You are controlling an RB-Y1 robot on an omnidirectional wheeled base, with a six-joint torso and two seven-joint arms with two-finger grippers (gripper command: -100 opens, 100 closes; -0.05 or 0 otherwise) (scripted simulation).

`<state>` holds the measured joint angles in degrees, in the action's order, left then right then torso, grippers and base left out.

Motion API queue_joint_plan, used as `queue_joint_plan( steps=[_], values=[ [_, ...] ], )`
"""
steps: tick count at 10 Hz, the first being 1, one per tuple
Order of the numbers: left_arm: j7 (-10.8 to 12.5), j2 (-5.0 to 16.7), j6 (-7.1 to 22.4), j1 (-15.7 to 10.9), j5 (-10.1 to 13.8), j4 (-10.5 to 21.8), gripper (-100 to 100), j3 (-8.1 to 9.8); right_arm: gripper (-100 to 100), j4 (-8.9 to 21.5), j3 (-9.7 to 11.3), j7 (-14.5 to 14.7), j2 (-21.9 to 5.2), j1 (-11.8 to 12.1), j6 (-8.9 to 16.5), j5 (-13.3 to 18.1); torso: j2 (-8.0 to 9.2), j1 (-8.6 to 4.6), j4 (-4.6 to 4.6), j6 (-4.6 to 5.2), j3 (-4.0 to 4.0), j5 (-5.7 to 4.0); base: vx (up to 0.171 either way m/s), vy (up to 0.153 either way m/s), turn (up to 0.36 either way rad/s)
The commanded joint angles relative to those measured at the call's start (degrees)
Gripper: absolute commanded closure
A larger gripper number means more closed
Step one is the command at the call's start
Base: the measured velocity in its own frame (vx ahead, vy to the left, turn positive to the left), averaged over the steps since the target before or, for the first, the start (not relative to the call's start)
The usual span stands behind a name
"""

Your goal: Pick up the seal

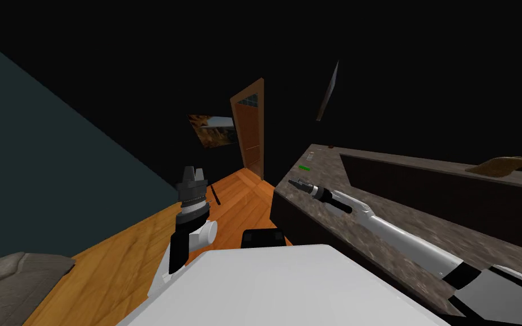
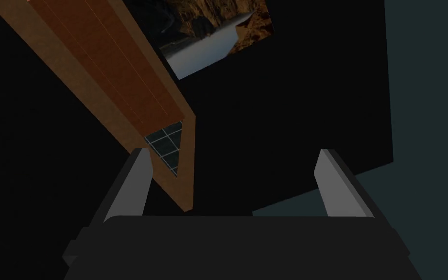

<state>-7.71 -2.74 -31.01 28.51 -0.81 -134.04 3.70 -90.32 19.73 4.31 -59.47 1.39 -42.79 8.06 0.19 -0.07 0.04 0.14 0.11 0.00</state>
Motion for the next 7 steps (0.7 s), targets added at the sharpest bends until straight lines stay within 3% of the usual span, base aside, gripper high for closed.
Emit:
queue_joint_plan(
  steps=[1,4,5,6,7],
  values=[
    [0.00,0.00,0.00,0.00,0.00,0.00,0,0.00,-100,2.55,2.14,-0.18,-2.86,-0.75,-0.48,1.12,0.00,0.00,0.00,0.00,0.00,0.00,-0.005,-0.017,0.299],
    [0.00,0.00,0.00,-0.01,0.00,0.00,0,-0.01,-100,4.78,4.00,-0.48,-7.73,-1.20,-0.94,2.02,0.04,-0.06,0.01,-0.08,0.02,-0.01,-0.014,-0.031,0.241],
    [0.00,0.00,0.00,0.00,0.00,0.00,0,0.00,-100,6.97,5.91,-0.83,-9.54,-1.52,-1.34,2.92,0.05,-0.09,0.01,0.02,0.03,-0.03,-0.028,-0.032,0.285],
    [0.00,0.00,0.00,-0.01,0.00,0.00,0,0.00,-100,6.97,5.91,-0.83,-10.99,-1.52,-1.34,2.92,0.08,-0.08,0.02,-0.05,0.05,-0.02,-0.027,-0.036,0.177],
    [0.00,0.00,0.00,0.00,0.00,0.00,0,0.00,-100,9.11,7.86,-1.24,-12.80,-1.70,-1.68,3.81,0.10,-0.08,0.02,0.02,0.06,-0.03,-0.026,-0.037,0.353]
  ],
)
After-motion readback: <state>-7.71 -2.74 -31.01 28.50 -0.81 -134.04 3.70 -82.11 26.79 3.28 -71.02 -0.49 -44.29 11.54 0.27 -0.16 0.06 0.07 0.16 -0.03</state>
